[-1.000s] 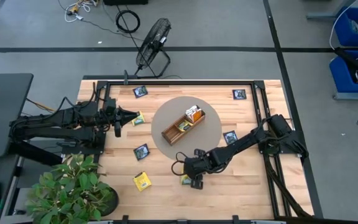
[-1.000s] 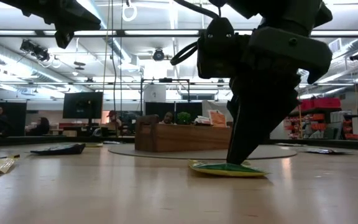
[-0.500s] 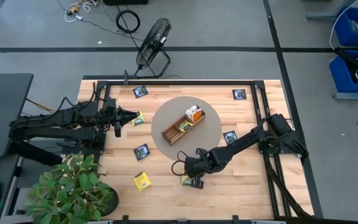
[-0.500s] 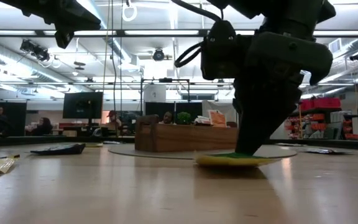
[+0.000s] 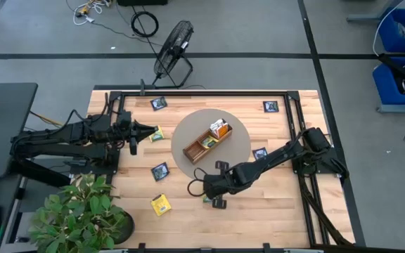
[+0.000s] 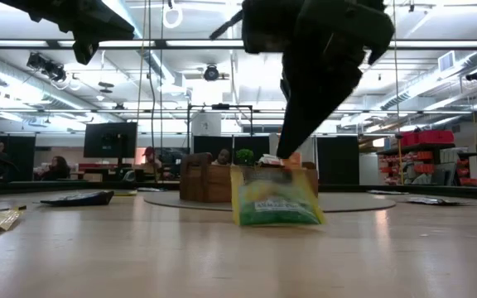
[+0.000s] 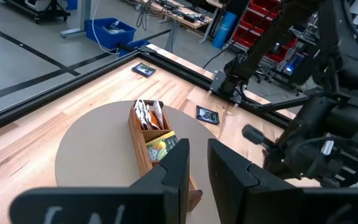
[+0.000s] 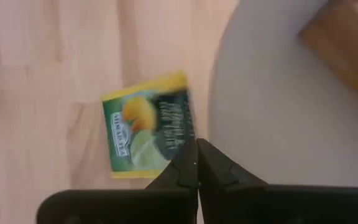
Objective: Pick & Place Tea
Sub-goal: Put the yellow tea bag into the middle section of the wooden organizer
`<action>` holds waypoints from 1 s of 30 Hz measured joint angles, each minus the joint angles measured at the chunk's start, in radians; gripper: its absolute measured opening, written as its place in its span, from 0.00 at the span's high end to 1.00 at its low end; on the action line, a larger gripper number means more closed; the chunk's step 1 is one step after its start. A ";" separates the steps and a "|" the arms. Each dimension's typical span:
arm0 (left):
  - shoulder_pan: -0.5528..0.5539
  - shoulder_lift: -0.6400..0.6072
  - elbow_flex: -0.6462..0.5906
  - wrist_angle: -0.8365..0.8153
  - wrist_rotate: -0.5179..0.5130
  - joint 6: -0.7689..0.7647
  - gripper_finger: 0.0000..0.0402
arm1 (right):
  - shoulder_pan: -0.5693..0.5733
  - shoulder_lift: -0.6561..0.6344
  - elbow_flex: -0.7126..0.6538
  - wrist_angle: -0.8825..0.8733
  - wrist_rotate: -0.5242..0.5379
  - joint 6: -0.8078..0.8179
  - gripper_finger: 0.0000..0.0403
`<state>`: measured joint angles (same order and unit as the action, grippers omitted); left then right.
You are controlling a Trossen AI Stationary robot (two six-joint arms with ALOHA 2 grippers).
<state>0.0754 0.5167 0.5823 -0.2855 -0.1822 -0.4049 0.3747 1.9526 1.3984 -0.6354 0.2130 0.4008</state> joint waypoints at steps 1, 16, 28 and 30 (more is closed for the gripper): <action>0.000 0.000 0.000 0.000 0.000 0.000 0.85 | 0.000 0.000 0.015 -0.018 0.014 -0.015 1.00; 0.000 0.000 0.000 0.000 0.000 -0.003 0.85 | -0.026 -0.002 -0.008 0.128 -0.213 -0.039 0.94; 0.000 0.000 0.000 0.000 0.000 -0.003 0.85 | -0.029 0.005 -0.130 0.224 -0.134 0.003 0.37; 0.000 0.000 0.000 -0.001 0.000 -0.003 0.85 | -0.029 0.010 -0.140 0.229 -0.124 0.010 0.30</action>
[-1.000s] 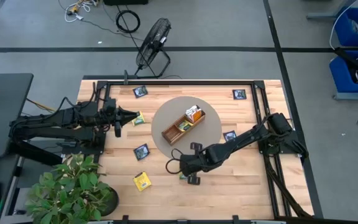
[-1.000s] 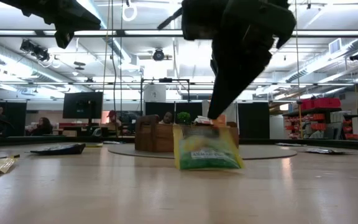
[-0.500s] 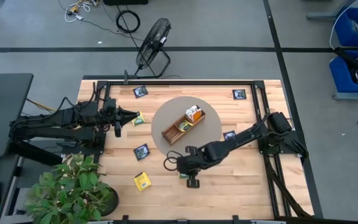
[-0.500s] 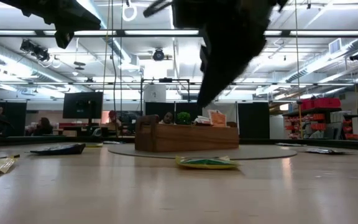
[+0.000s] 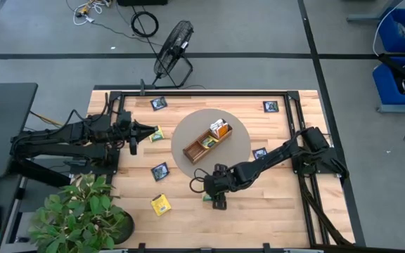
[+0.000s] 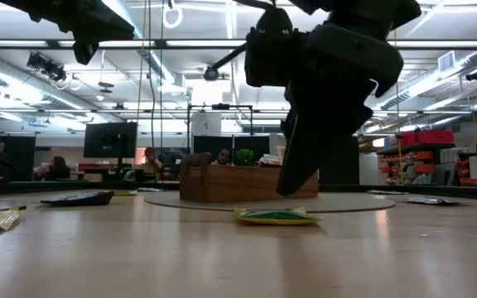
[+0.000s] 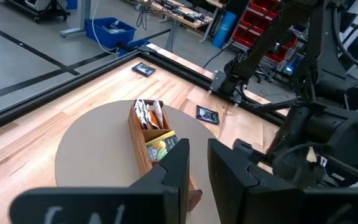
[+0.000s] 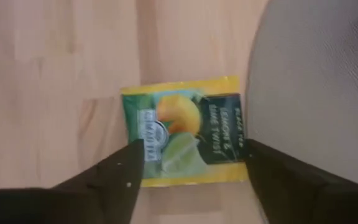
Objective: Pick & Place Tea
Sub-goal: Put the yellow tea bag into the middle section of the wooden organizer
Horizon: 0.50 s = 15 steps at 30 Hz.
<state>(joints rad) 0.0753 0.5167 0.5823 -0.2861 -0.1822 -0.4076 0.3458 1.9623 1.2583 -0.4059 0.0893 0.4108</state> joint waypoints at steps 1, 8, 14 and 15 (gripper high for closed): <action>0.000 0.000 0.000 0.001 0.000 0.000 0.85 | 0.000 0.007 -0.002 0.006 0.001 0.005 0.27; 0.000 0.008 0.000 -0.004 0.000 0.003 0.85 | 0.000 0.060 -0.039 0.029 -0.014 0.069 0.27; 0.000 0.016 0.000 -0.006 0.000 0.008 0.85 | 0.008 0.069 -0.040 0.027 0.013 0.078 0.38; 0.000 0.020 0.000 -0.006 0.000 0.008 0.85 | 0.007 0.070 -0.040 0.027 0.010 0.079 0.42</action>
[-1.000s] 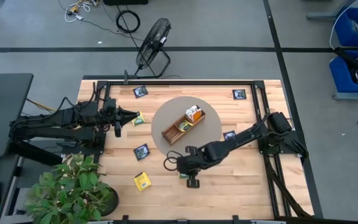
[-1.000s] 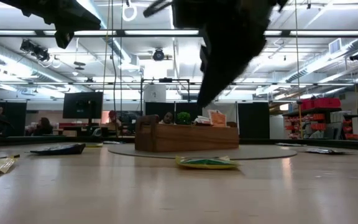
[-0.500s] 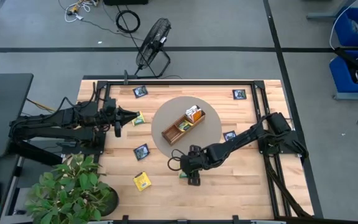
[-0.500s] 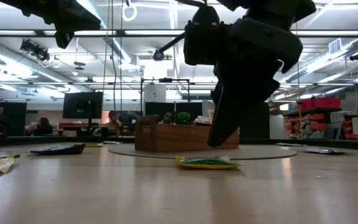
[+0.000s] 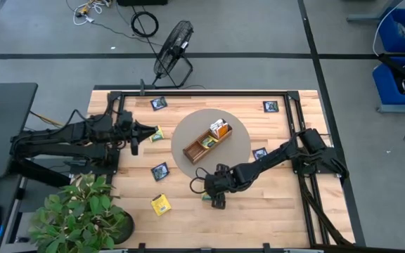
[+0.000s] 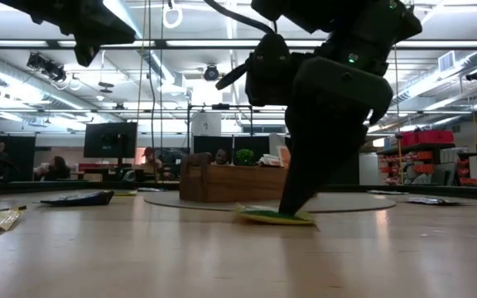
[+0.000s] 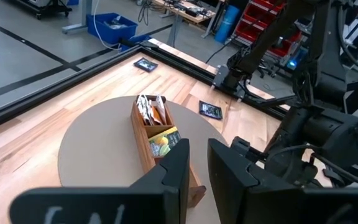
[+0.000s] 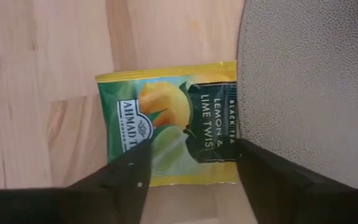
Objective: Pick & Place Tea
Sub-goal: Put the yellow tea bag into the middle section of the wooden organizer
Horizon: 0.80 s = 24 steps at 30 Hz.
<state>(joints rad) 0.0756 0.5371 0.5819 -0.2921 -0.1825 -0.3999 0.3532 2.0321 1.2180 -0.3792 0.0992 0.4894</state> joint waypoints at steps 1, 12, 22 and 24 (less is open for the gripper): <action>0.000 0.004 0.000 0.000 0.000 0.001 0.85 | -0.001 0.001 0.000 -0.002 -0.005 0.000 0.46; 0.000 0.019 0.000 -0.001 0.000 0.004 0.85 | -0.002 0.007 0.010 -0.032 0.015 -0.017 0.93; 0.000 0.019 0.000 0.004 0.002 -0.008 0.85 | 0.003 0.002 0.140 -0.166 0.128 -0.161 0.99; 0.000 0.019 0.000 0.007 0.016 -0.026 0.85 | 0.002 -0.006 0.168 -0.177 0.175 -0.188 0.99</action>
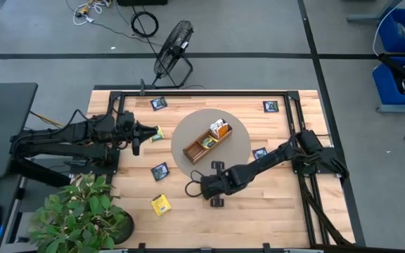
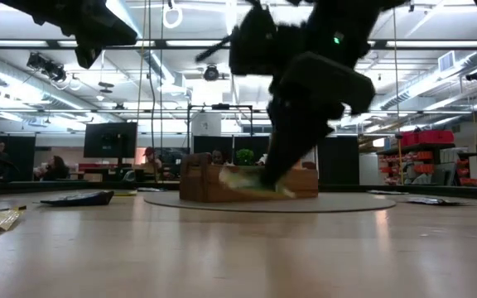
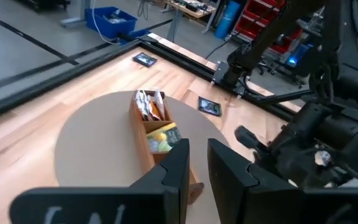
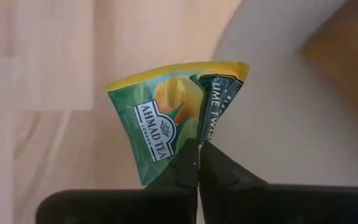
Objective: Pick & Place Tea
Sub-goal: Put the yellow tea bag into the middle section of the wooden organizer
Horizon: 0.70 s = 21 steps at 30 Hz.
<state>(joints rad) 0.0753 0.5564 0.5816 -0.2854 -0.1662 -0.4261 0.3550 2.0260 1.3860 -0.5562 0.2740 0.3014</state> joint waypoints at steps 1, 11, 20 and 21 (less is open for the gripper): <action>0.000 0.000 0.000 0.003 0.013 -0.017 0.85 | 0.000 -0.008 0.008 -0.021 0.023 -0.009 1.00; 0.000 0.000 0.000 0.002 0.094 -0.153 0.85 | -0.001 -0.080 0.026 -0.062 0.139 -0.052 1.00; 0.000 0.000 0.000 0.004 0.248 -0.473 0.85 | -0.006 -0.165 0.026 -0.016 0.259 -0.241 1.00; 0.000 0.000 0.000 0.004 0.256 -0.518 0.85 | -0.009 -0.171 0.026 -0.001 0.262 -0.267 1.00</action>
<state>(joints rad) 0.0753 0.5564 0.5816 -0.2810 0.0903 -0.9442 0.3461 1.8551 1.4124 -0.5567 0.5359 0.0344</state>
